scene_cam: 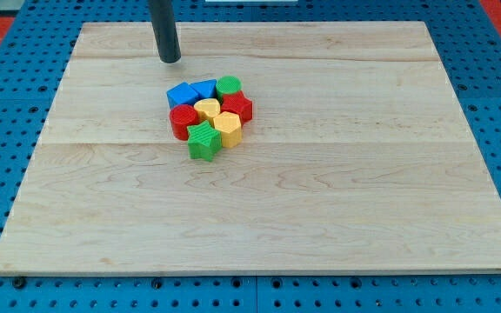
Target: Move your arm towards the top left
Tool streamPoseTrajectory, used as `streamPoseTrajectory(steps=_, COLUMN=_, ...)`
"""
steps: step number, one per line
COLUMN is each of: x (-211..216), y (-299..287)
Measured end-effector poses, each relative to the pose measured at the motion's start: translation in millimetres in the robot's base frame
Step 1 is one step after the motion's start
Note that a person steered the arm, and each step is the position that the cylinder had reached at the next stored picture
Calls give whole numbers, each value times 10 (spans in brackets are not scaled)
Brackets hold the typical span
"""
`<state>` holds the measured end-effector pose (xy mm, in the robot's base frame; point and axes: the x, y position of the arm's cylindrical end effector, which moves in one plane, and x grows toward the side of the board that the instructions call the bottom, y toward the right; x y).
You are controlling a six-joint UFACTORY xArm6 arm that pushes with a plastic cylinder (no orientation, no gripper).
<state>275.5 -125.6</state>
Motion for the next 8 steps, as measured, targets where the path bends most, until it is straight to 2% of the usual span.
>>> streamPoseTrajectory(steps=2, x=0, y=-110)
streamPoseTrajectory(steps=5, x=-22, y=-849)
streamPoseTrajectory(steps=7, x=-75, y=-928)
streamPoseTrajectory(steps=8, x=5, y=-1218)
